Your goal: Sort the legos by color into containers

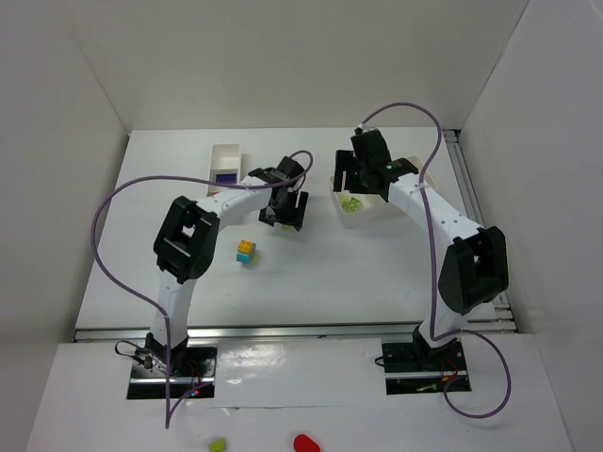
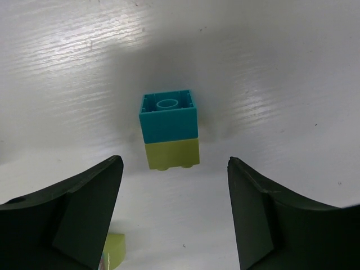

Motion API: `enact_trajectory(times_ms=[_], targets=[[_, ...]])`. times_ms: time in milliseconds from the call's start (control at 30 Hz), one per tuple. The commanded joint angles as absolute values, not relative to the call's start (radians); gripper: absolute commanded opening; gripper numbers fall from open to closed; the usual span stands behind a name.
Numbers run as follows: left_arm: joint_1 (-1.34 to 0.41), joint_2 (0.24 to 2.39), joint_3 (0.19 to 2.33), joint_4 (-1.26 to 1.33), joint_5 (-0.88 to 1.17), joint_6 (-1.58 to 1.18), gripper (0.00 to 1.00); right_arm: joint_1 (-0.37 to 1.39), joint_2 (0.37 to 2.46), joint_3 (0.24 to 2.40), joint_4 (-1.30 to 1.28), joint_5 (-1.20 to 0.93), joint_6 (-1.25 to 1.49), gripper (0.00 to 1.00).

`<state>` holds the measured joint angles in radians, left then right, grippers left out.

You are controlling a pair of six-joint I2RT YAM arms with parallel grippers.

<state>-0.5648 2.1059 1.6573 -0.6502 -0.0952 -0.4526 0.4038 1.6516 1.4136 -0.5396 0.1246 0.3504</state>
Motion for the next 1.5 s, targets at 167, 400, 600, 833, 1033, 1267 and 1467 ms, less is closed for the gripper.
enact_trajectory(times_ms=[167, 400, 600, 833, 1033, 1267, 1467], targets=[[-0.571, 2.134, 1.658, -0.627, -0.089, -0.456, 0.74, 0.413, 1.624, 1.439, -0.554, 0.141, 0.347, 0.79], [-0.571, 2.134, 1.667, -0.627, -0.107, -0.446, 0.63, 0.413, 1.634, 1.439, -0.554, 0.141, 0.347, 0.79], [-0.571, 2.154, 1.690, -0.627, -0.107, -0.436, 0.63, 0.413, 1.634, 1.448, -0.554, 0.141, 0.347, 0.79], [-0.561, 2.163, 1.701, -0.627, -0.116, -0.436, 0.56, 0.413, 1.624, 1.448, -0.554, 0.141, 0.347, 0.79], [-0.561, 2.154, 1.712, -0.618, -0.137, -0.436, 0.35, 0.413, 1.624, 1.448, -0.554, 0.141, 0.347, 0.79], [-0.500, 2.105, 1.766, -0.644, 0.120, -0.315, 0.00, 0.345, 1.661, 1.499, -0.590, -0.184, 0.324, 0.79], [-0.410, 1.945, 1.651, -0.528, 0.553, -0.232, 0.00, 0.287, 1.753, 1.621, -0.644, -0.463, 0.376, 0.80]])
